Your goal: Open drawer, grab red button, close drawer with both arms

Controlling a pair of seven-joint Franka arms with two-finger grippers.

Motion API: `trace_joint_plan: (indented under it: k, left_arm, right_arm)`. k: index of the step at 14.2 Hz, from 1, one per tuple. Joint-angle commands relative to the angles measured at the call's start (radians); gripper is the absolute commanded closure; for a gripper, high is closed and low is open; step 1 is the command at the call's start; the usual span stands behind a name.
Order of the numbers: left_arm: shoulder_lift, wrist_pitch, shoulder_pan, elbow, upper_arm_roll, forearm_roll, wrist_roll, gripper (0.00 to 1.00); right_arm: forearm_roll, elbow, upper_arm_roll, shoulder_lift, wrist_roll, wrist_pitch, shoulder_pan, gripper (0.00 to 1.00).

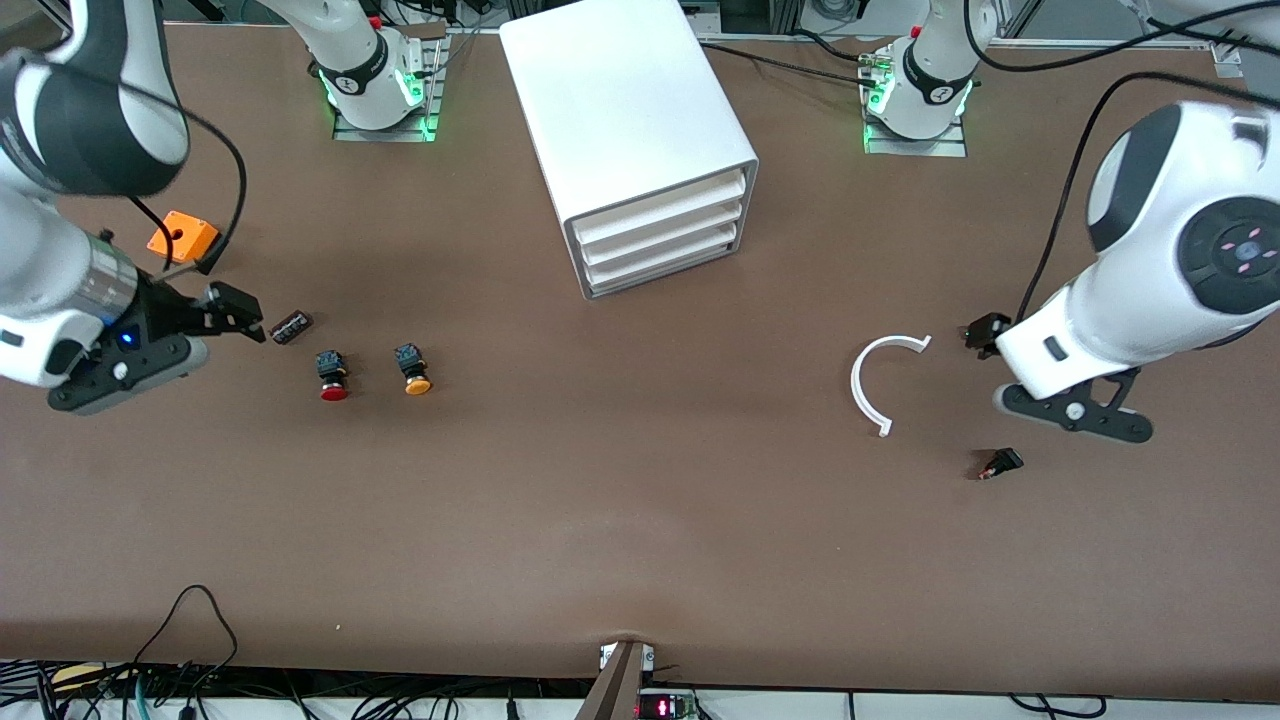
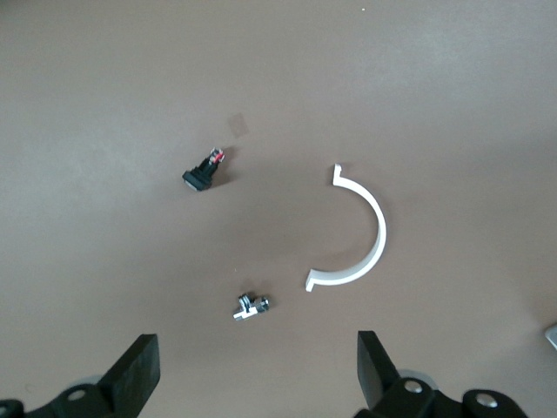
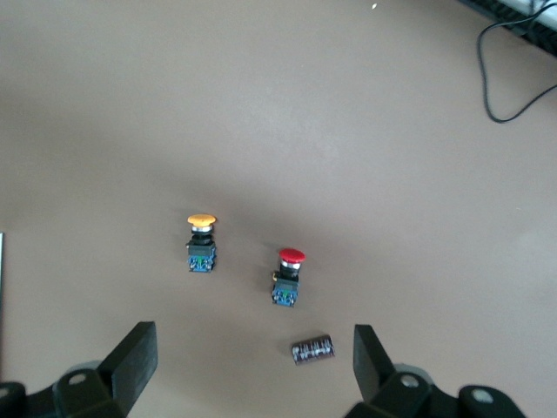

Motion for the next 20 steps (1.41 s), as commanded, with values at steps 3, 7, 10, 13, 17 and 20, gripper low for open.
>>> trace_joint_plan:
  k: [3,7,10,13,17,20]
  left_arm:
    - [-0.251,0.036,-0.130,-0.261,0.304,-0.201,0.149,0.00]
    - [-0.412,0.261,-0.190,-0.460,0.410,-0.195,0.090,0.00]
    - [-0.446,0.263,-0.233,-0.481,0.431,-0.194,0.085,0.00]
    - [-0.439,0.211,-0.220,-0.459,0.430,-0.236,0.087,0.00]
    - [-0.440,0.211,-0.220,-0.456,0.430,-0.249,0.083,0.00]
    - [-0.439,0.214,-0.220,-0.456,0.425,-0.246,0.068,0.00]
  right_arm:
    - [-0.023,-0.019,0.039,-0.097,0.032,-0.041,-0.077,0.00]
    - [-0.020,-0.006,-0.039,-0.103,0.028,-0.079,-0.110,0.00]
    - [-0.023,0.043,-0.066,-0.103,0.026,-0.111,-0.113,0.00]
    - [-0.023,0.050,-0.066,-0.103,0.038,-0.197,-0.113,0.00]
    - [-0.033,0.067,-0.096,-0.104,0.024,-0.251,-0.119,0.00]
    - [-0.023,0.057,-0.092,-0.141,0.034,-0.286,-0.117,0.00]
